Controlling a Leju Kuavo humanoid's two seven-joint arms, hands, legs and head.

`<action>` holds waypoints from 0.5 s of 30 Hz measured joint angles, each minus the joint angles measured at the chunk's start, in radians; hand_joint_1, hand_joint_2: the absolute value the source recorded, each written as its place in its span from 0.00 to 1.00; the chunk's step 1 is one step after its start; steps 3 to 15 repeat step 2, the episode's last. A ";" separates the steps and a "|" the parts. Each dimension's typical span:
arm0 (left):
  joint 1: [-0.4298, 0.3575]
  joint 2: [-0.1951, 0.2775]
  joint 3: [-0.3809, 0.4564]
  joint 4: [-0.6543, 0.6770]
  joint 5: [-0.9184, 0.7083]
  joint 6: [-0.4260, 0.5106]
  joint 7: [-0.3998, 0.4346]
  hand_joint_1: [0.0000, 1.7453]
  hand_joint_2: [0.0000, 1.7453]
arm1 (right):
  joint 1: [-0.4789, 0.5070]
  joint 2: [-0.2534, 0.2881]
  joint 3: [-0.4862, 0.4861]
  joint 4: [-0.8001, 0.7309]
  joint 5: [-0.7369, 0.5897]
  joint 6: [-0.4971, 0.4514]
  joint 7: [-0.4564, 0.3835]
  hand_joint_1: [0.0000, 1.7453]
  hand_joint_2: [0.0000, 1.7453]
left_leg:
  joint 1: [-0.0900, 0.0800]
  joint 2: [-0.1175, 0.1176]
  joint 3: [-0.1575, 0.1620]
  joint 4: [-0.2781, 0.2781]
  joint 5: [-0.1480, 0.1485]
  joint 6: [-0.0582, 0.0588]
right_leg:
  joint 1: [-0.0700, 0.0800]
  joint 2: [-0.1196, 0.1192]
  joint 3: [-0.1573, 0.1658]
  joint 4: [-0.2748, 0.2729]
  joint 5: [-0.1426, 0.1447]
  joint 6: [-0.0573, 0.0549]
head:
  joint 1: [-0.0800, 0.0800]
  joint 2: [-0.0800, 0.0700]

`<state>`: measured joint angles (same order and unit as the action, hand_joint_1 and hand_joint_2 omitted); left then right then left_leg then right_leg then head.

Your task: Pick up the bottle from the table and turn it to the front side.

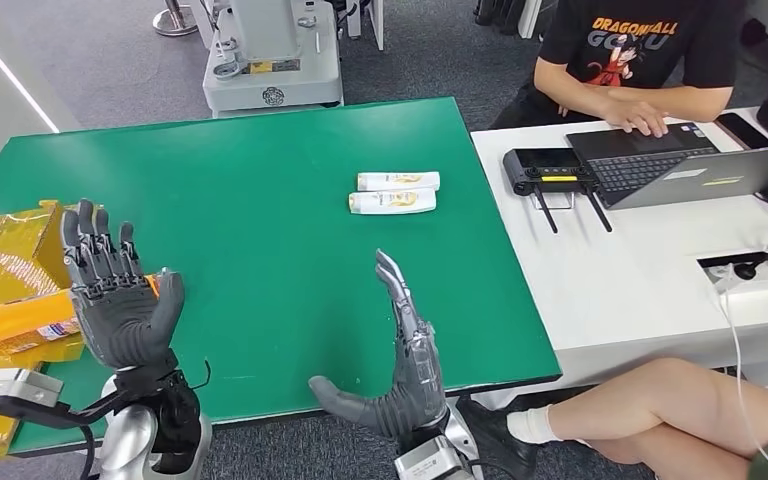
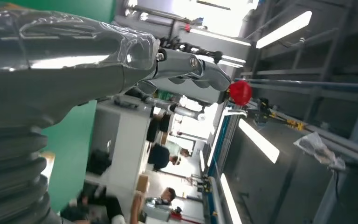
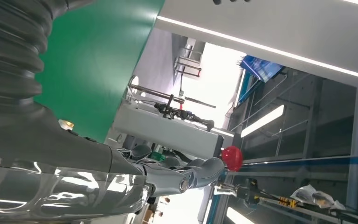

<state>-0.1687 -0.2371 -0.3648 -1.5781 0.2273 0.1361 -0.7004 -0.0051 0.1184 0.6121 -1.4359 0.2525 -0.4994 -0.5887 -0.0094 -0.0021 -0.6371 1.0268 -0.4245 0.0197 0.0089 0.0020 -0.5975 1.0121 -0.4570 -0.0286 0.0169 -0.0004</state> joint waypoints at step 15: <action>0.003 -0.026 0.017 0.019 -0.004 -0.014 0.000 0.00 1.00 | -0.002 0.005 -0.003 -0.001 -0.016 0.009 -0.001 0.00 1.00 | 0.000 0.000 0.000 0.000 0.000 0.000 | 0.000 0.000 0.000 0.000 0.000 0.000 | 0.000 0.000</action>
